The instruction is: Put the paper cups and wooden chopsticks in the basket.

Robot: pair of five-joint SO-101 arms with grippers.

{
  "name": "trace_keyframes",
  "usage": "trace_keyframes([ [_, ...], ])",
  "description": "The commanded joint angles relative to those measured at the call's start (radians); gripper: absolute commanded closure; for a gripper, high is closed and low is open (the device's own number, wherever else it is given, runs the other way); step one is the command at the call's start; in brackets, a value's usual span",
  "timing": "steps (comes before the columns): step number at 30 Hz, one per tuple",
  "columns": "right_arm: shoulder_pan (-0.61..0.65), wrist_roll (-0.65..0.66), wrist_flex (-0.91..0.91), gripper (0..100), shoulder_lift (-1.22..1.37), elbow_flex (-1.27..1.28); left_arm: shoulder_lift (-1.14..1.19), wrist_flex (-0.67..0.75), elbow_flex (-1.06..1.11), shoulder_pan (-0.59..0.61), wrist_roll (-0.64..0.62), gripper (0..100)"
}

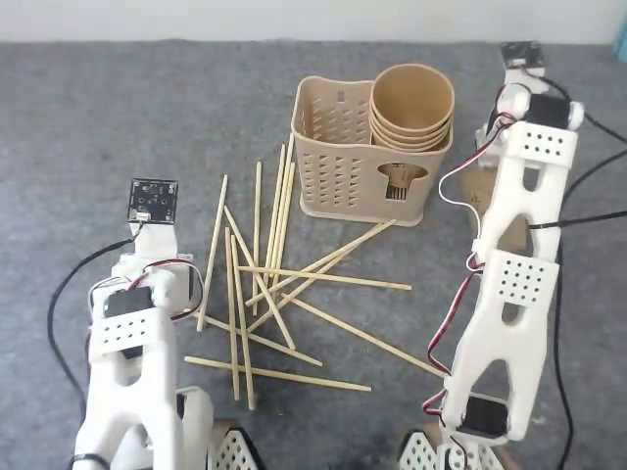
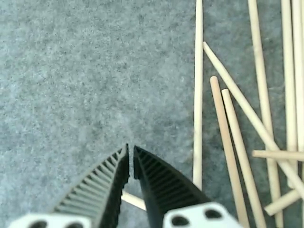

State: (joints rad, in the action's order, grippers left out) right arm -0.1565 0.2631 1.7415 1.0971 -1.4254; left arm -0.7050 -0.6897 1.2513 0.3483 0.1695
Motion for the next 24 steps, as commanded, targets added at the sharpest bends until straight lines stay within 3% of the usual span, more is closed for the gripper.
trace_keyframes([
  [1, -0.021, 0.044, 0.061, 99.0, -0.074, -0.032, -0.031, 0.029, -0.007, 0.006, -0.012, 99],
  [4, -0.071, 0.060, 0.059, 99.0, -0.133, 0.068, -0.031, 0.029, -0.007, 0.006, -0.012, 99],
  [10, -0.117, 0.275, 0.059, 99.0, -0.315, 0.451, -0.031, 0.029, -0.007, 0.006, -0.011, 99],
  [24, -0.203, 0.376, 0.056, 99.0, -0.849, 1.040, -0.031, 0.041, -0.005, 0.006, -0.011, 99],
])
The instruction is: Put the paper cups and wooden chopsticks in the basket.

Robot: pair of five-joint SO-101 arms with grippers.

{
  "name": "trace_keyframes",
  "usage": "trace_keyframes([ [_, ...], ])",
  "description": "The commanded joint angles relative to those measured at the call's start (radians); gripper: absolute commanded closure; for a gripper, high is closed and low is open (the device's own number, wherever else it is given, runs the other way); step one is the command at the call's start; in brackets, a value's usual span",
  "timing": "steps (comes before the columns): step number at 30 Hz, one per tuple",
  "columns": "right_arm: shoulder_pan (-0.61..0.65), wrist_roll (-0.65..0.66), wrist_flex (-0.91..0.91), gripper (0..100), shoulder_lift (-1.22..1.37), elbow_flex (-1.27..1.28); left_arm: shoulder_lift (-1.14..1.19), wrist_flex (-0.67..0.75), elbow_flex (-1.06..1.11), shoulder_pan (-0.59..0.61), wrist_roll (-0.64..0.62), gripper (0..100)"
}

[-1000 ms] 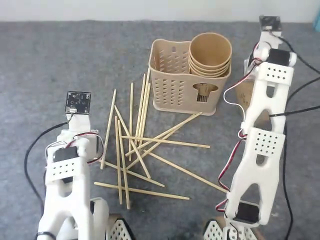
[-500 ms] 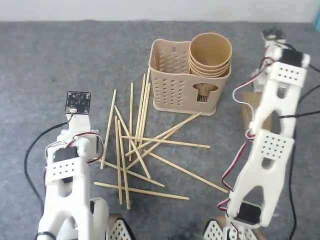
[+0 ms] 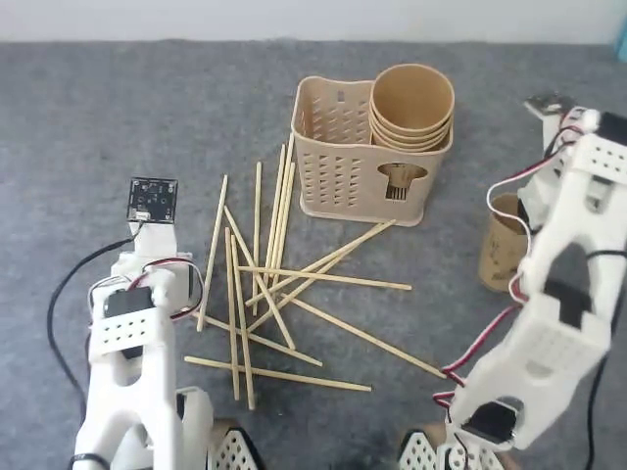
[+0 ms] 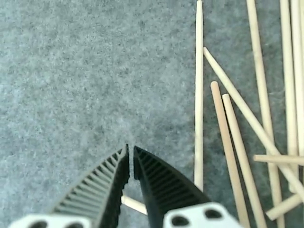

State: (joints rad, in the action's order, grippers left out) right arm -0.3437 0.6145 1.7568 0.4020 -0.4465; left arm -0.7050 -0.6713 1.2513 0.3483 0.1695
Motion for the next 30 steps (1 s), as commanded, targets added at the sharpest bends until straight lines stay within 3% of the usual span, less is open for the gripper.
trace_keyframes([
  [1, -0.015, 0.021, 0.041, 99.0, -0.188, 0.087, -0.031, 0.023, -0.005, 0.006, -0.011, 99],
  [10, -0.047, -0.035, 0.038, 98.0, -0.481, 0.190, -0.031, 0.020, -0.005, 0.006, -0.006, 99],
  [15, -0.096, -0.055, 0.038, 86.8, -0.519, 0.204, -0.031, 0.021, -0.005, 0.006, -0.006, 99],
  [19, -0.108, -0.055, 0.025, 84.7, -0.499, 0.229, -0.031, 0.023, -0.005, 0.006, -0.006, 98],
  [26, -0.110, -0.055, -0.064, 84.6, -0.381, 0.330, -0.031, 0.020, -0.005, 0.009, -0.006, 81],
  [30, -0.107, -0.057, -0.094, 84.7, -0.326, 0.358, -0.031, 0.020, -0.004, 0.008, -0.006, 79],
])
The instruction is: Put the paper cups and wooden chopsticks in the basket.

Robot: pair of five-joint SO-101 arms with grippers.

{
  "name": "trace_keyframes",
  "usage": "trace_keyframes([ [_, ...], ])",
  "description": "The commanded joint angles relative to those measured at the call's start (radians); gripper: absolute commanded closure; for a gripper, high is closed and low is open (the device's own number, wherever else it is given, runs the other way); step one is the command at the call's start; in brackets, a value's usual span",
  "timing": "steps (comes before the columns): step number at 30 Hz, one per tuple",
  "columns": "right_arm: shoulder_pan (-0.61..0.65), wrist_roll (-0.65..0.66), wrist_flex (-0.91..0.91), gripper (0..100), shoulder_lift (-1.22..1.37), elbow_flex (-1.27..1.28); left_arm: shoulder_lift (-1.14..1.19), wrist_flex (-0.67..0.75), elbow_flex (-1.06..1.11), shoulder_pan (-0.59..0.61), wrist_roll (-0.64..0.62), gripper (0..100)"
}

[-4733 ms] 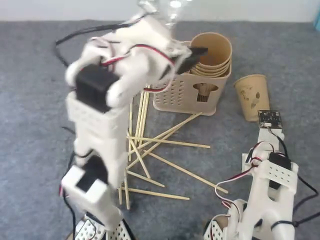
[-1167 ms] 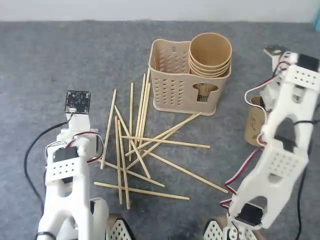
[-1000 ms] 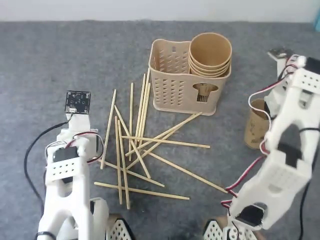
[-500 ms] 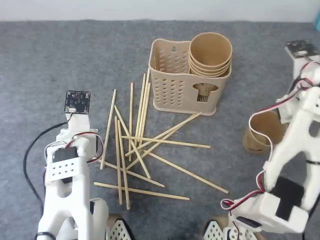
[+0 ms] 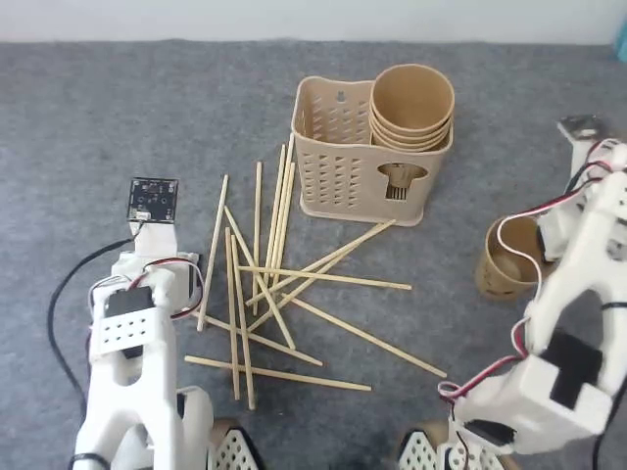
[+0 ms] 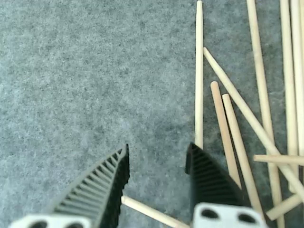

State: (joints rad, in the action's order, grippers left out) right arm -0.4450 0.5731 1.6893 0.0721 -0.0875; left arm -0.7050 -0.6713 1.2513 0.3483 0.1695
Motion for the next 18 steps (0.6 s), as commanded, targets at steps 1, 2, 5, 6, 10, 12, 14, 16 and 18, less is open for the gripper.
trace_keyframes([
  [1, -0.005, -0.015, -0.028, 84.7, 0.013, -0.002, -0.031, 0.020, -0.004, 0.008, -0.006, 79],
  [2, -0.005, -0.015, -0.035, 84.8, 0.021, 0.002, -0.031, 0.020, -0.004, 0.008, -0.006, 79],
  [5, -0.005, -0.015, -0.038, 85.2, 0.048, 0.002, -0.031, 0.020, -0.004, 0.008, -0.006, 79],
  [6, -0.005, -0.015, -0.038, 86.8, 0.058, 0.002, -0.031, 0.020, -0.004, 0.008, -0.006, 79],
  [10, -0.005, -0.015, -0.038, 99.1, 0.076, -0.002, -0.031, 0.020, -0.004, 0.006, -0.006, 79],
  [12, -0.005, -0.015, -0.038, 98.2, 0.070, -0.002, -0.031, 0.020, -0.004, 0.006, -0.006, 79],
  [14, -0.005, -0.015, -0.031, 99.2, 0.054, -0.005, -0.031, 0.020, -0.004, 0.006, -0.006, 79],
  [16, -0.005, -0.015, -0.028, 99.0, 0.025, -0.005, -0.031, 0.020, -0.004, 0.006, -0.006, 79],
  [18, -0.005, -0.015, -0.027, 99.1, -0.016, -0.005, -0.031, 0.020, -0.004, 0.006, -0.006, 79],
])
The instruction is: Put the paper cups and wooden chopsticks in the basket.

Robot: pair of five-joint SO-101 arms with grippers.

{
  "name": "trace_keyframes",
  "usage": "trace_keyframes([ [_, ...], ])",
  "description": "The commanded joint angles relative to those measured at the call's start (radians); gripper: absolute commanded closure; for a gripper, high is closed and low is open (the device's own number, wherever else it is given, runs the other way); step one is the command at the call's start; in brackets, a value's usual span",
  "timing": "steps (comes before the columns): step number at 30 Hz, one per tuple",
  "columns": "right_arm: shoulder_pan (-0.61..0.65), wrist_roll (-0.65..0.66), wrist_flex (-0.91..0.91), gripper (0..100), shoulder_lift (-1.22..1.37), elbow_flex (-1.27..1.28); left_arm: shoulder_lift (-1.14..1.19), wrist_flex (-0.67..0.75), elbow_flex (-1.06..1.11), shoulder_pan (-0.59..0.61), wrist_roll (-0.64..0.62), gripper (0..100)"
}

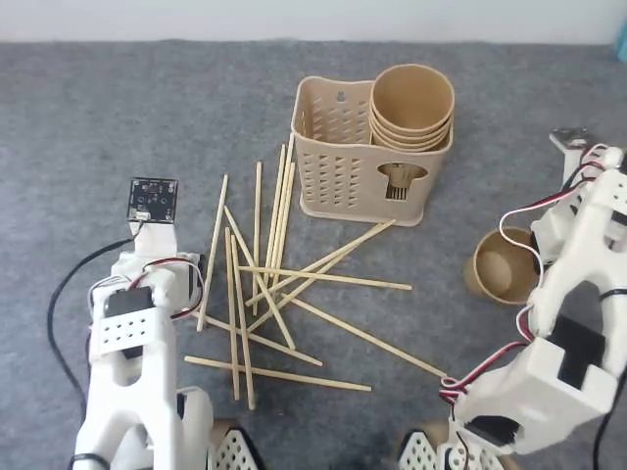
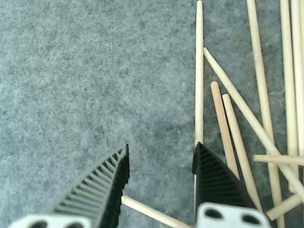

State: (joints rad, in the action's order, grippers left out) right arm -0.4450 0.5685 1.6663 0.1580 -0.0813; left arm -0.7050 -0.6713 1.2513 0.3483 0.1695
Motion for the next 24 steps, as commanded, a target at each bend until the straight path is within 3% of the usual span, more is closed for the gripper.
trace_keyframes([
  [1, -0.005, -0.011, -0.004, 99.1, -0.128, -0.011, -0.031, 0.020, -0.004, 0.006, -0.006, 79],
  [7, -0.005, -0.051, 0.007, 99.1, -0.305, -0.051, -0.031, 0.020, -0.004, 0.006, -0.006, 79],
  [11, -0.002, -0.124, 0.125, 99.1, -0.332, -0.252, -0.031, 0.020, -0.004, 0.006, -0.006, 79],
  [15, 0.021, -0.193, 0.130, 99.1, -0.332, -0.391, -0.031, 0.020, -0.004, 0.006, -0.006, 79],
  [24, 0.223, -0.330, 0.120, 99.1, -0.332, -0.660, -0.031, 0.020, -0.004, 0.006, -0.006, 79],
])
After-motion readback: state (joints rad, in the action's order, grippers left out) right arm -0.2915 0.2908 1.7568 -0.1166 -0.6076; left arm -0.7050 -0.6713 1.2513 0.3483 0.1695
